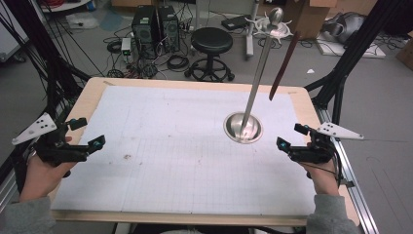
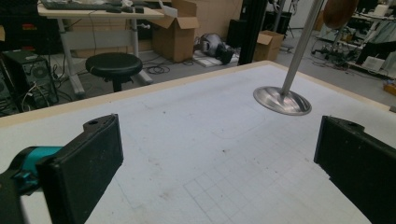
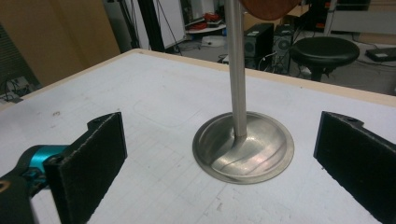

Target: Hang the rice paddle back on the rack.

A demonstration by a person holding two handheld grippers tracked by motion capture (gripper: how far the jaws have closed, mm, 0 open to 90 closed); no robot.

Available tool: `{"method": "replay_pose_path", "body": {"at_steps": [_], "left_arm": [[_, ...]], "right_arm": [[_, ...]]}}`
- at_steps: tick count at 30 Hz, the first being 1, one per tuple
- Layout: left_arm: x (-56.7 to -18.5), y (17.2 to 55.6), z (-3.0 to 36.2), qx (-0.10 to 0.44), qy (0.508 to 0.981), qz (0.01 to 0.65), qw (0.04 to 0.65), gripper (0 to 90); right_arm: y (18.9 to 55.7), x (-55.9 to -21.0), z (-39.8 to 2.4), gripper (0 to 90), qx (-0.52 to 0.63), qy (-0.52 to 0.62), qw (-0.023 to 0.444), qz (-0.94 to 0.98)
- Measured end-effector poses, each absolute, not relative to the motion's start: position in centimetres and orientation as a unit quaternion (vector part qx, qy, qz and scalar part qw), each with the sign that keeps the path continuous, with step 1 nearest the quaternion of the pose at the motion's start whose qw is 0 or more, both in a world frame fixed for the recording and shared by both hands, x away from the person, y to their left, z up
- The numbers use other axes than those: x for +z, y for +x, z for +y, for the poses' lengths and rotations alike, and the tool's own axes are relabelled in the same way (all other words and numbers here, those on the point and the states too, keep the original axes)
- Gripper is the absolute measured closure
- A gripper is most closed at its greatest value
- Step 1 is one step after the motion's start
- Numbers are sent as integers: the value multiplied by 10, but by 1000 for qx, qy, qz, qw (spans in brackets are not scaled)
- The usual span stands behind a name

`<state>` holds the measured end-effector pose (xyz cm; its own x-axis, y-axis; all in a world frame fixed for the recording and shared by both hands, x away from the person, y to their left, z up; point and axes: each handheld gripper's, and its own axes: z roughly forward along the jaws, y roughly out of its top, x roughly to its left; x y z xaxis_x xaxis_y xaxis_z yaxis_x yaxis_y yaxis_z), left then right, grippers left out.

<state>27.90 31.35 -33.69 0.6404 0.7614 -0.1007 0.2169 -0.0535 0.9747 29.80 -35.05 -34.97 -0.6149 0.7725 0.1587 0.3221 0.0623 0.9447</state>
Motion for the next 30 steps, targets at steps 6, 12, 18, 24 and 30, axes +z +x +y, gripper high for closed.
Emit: {"method": "replay_pose_path", "body": {"at_steps": [6, 12, 18, 24, 30], "left_arm": [[-339, 280, 311, 229, 692, 355, 586, 17], [-341, 280, 311, 229, 693, 356, 584, 18], [-343, 281, 311, 229, 695, 358, 580, 18], [-349, 283, 313, 228, 695, 363, 577, 17], [-356, 286, 315, 235, 694, 371, 571, 17]], "right_arm": [[287, -358, -355, 12, 563, 391, 211, 697], [284, -367, -362, 12, 565, 400, 210, 691], [281, -374, -371, 12, 563, 413, 216, 682], [277, -383, -380, 12, 560, 424, 229, 674], [275, -387, -388, 12, 559, 434, 238, 665]]}}
